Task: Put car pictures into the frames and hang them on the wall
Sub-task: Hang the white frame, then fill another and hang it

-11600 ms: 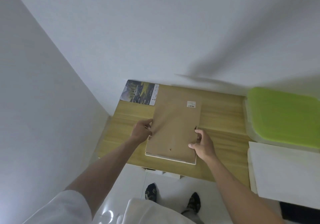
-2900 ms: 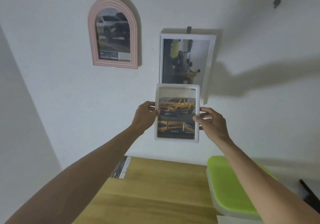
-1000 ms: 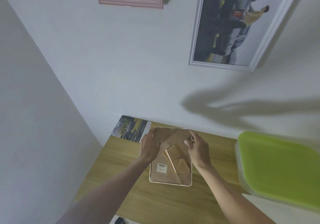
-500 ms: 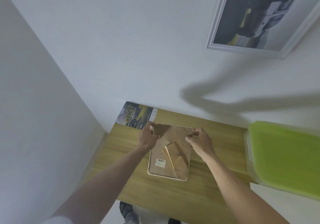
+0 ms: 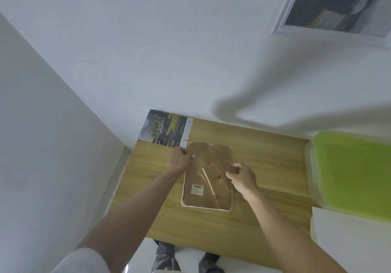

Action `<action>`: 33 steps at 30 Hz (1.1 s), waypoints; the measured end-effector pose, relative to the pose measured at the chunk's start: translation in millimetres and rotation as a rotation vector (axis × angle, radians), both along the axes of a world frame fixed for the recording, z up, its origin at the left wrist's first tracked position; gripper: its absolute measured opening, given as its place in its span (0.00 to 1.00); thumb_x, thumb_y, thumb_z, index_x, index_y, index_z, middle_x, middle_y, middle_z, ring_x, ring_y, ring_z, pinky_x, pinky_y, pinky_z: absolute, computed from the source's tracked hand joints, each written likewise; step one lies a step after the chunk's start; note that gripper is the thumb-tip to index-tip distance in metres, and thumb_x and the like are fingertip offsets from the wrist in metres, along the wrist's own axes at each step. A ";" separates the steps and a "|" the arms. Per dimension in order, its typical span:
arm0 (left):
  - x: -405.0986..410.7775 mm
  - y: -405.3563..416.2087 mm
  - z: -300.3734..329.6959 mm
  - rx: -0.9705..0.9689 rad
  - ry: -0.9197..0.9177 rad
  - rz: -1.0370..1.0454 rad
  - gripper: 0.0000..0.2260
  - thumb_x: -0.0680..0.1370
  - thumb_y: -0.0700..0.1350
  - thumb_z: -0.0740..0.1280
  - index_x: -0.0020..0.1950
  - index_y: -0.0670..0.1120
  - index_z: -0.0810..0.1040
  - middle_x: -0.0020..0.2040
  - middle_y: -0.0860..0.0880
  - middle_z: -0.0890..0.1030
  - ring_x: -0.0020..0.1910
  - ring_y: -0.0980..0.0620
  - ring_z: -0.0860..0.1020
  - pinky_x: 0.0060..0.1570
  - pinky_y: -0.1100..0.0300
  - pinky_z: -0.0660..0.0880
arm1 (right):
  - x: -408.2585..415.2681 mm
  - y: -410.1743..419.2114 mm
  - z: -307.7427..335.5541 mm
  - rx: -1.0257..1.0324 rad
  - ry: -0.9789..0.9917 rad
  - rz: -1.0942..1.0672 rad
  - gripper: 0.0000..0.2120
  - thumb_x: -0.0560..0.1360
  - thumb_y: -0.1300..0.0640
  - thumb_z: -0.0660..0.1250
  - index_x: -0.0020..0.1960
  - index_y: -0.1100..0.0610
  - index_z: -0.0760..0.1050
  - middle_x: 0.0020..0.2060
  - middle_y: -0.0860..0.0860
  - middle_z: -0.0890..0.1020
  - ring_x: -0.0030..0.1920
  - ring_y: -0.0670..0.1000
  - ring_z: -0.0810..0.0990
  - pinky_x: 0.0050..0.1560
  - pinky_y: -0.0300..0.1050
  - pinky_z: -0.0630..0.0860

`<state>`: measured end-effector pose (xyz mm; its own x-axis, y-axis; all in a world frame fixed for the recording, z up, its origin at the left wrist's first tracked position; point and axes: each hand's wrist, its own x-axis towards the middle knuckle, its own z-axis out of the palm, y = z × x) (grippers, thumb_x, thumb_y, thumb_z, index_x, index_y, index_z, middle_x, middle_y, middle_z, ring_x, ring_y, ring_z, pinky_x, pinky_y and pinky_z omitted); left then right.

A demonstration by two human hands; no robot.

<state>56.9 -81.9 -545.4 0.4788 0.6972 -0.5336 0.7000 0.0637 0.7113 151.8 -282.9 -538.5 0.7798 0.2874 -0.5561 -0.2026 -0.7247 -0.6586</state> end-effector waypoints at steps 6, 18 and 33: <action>-4.9 6.0 -8.3 0.022 0.046 -0.102 0.15 0.71 0.34 0.74 0.58 0.41 0.81 0.50 0.43 0.82 0.44 0.50 0.81 0.37 0.61 0.78 | -11.9 6.4 -15.0 -0.026 0.037 -0.059 0.11 0.72 0.61 0.73 0.53 0.54 0.80 0.47 0.48 0.84 0.49 0.51 0.83 0.55 0.49 0.79; -23.3 16.4 0.3 -0.027 -0.024 -0.214 0.16 0.74 0.39 0.71 0.60 0.49 0.75 0.38 0.47 0.82 0.37 0.50 0.80 0.37 0.55 0.78 | -13.8 8.7 -2.7 -0.044 0.011 0.074 0.14 0.77 0.58 0.68 0.63 0.55 0.72 0.48 0.49 0.82 0.46 0.50 0.80 0.40 0.40 0.72; -5.3 -55.7 36.6 0.123 -0.090 -0.508 0.33 0.70 0.38 0.72 0.74 0.47 0.65 0.44 0.47 0.84 0.42 0.51 0.83 0.42 0.52 0.81 | 0.5 -57.8 15.0 0.132 -0.053 0.009 0.29 0.77 0.56 0.69 0.75 0.47 0.63 0.46 0.44 0.80 0.41 0.41 0.80 0.34 0.32 0.70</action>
